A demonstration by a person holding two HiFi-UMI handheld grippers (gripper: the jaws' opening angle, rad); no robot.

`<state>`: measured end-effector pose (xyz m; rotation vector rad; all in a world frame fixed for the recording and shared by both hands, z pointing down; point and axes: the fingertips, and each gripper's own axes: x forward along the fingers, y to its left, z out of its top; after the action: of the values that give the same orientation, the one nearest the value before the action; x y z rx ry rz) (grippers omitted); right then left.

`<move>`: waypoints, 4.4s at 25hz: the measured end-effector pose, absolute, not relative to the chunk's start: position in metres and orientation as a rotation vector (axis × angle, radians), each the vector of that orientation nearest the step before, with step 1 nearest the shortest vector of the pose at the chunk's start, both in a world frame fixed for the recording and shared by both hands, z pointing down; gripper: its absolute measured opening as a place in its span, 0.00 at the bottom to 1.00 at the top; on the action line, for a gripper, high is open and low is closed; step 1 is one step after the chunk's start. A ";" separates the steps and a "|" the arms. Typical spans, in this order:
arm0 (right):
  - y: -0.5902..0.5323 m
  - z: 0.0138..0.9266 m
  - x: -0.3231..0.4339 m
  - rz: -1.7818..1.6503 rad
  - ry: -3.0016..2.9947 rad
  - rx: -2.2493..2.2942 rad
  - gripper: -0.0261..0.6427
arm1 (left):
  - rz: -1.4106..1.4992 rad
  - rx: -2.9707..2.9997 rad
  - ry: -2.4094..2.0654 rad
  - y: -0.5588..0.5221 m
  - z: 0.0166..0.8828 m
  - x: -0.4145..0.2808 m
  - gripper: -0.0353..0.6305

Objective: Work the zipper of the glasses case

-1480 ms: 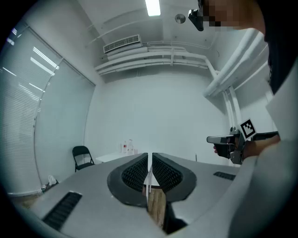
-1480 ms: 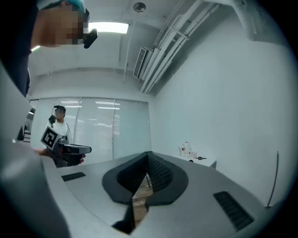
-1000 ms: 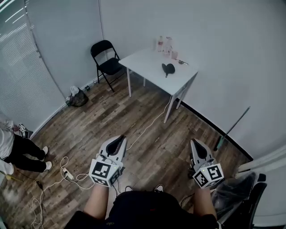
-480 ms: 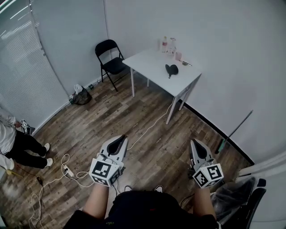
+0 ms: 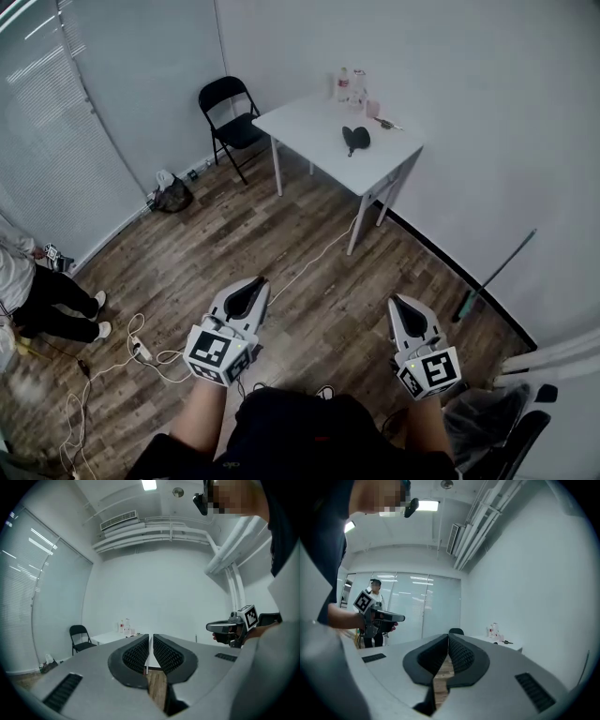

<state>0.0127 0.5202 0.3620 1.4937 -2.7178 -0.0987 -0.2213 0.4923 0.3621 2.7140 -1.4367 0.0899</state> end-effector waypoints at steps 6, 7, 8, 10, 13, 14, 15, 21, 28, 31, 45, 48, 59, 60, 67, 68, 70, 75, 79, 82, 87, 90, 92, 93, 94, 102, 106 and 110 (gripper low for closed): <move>0.510 0.372 0.035 -0.113 -2.725 1.444 0.07 | 0.073 2.708 -1.449 0.480 0.364 -0.196 0.12; 0.507 0.375 0.039 -0.104 -2.726 1.436 0.07 | 0.076 2.710 -1.448 0.476 0.365 -0.191 0.12; 0.503 0.378 0.043 -0.094 -2.725 1.433 0.07 | 0.079 2.711 -1.444 0.471 0.366 -0.187 0.12; 0.494 0.381 0.049 -0.075 -2.724 1.443 0.07 | 0.078 2.705 -1.432 0.460 0.367 -0.180 0.12; 0.477 0.386 0.058 -0.057 -2.712 1.457 0.07 | 0.068 2.704 -1.408 0.438 0.371 -0.169 0.12; 0.471 0.388 0.063 -0.052 -2.701 1.468 0.07 | 0.066 2.708 -1.397 0.430 0.372 -0.164 0.12; 0.464 0.390 0.069 -0.047 -2.687 1.489 0.07 | 0.062 2.713 -1.383 0.421 0.374 -0.159 0.12; 0.408 0.388 0.097 -0.004 -2.605 1.653 0.07 | 0.043 2.746 -1.308 0.360 0.374 -0.143 0.12; 0.321 0.385 0.081 0.017 -2.565 1.673 0.07 | 0.049 2.744 -1.253 0.270 0.380 -0.156 0.12; 0.278 0.379 0.063 0.022 -2.550 1.669 0.07 | 0.051 2.738 -1.239 0.226 0.380 -0.172 0.12; 0.138 0.387 0.002 0.035 -2.524 1.612 0.07 | 0.056 2.746 -1.185 0.090 0.396 -0.218 0.12; 0.116 0.390 0.003 0.045 -2.529 1.598 0.07 | 0.071 2.741 -1.179 0.071 0.400 -0.215 0.12; 0.002 0.416 0.061 0.206 -2.584 1.544 0.07 | 0.088 2.694 -1.253 -0.025 0.410 -0.160 0.12; -0.011 0.416 0.070 0.212 -2.592 1.535 0.07 | 0.090 2.676 -1.268 -0.036 0.411 -0.152 0.12; -0.097 0.412 0.140 0.217 -2.654 1.479 0.07 | 0.118 2.627 -1.332 -0.103 0.408 -0.083 0.12; -0.106 0.412 0.149 0.216 -2.659 1.468 0.07 | 0.113 2.617 -1.345 -0.111 0.407 -0.075 0.12; -0.124 0.415 0.168 0.220 -2.673 1.439 0.07 | 0.093 2.588 -1.377 -0.128 0.406 -0.058 0.12; -0.156 0.429 0.214 0.263 -2.677 1.375 0.07 | 0.075 2.529 -1.440 -0.163 0.406 -0.020 0.12; -0.180 0.444 0.234 0.322 -2.668 1.371 0.07 | 0.116 2.509 -1.439 -0.182 0.415 -0.003 0.12; -0.198 0.451 0.233 0.347 -2.664 1.374 0.07 | 0.129 2.487 -1.441 -0.195 0.420 -0.003 0.12; -0.229 0.455 0.217 0.343 -2.641 1.397 0.07 | 0.109 2.482 -1.398 -0.219 0.430 -0.012 0.12; -0.254 0.470 0.202 0.382 -2.608 1.402 0.07 | 0.097 2.481 -1.369 -0.237 0.438 -0.023 0.12; -0.274 0.483 0.190 0.391 -2.566 1.409 0.08 | 0.113 2.489 -1.356 -0.245 0.443 -0.031 0.12; -0.285 0.491 0.184 0.388 -2.541 1.407 0.08 | 0.120 2.489 -1.350 -0.249 0.445 -0.037 0.12; -0.296 0.499 0.177 0.386 -2.517 1.396 0.09 | 0.121 2.482 -1.343 -0.251 0.448 -0.043 0.12; -0.377 0.568 0.139 0.397 -2.329 1.335 0.31 | 0.067 2.438 -1.351 -0.261 0.454 -0.093 0.12; -0.412 0.611 0.141 0.502 -2.221 1.365 0.36 | 0.076 2.410 -1.379 -0.262 0.460 -0.110 0.12; -0.436 0.666 0.150 0.668 -2.124 1.388 0.38 | 0.102 2.383 -1.387 -0.258 0.470 -0.117 0.12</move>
<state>0.1499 -0.4356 0.6656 1.3878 -2.1239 0.6682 -0.1173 -0.2584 0.4696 2.3832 -1.3868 0.1023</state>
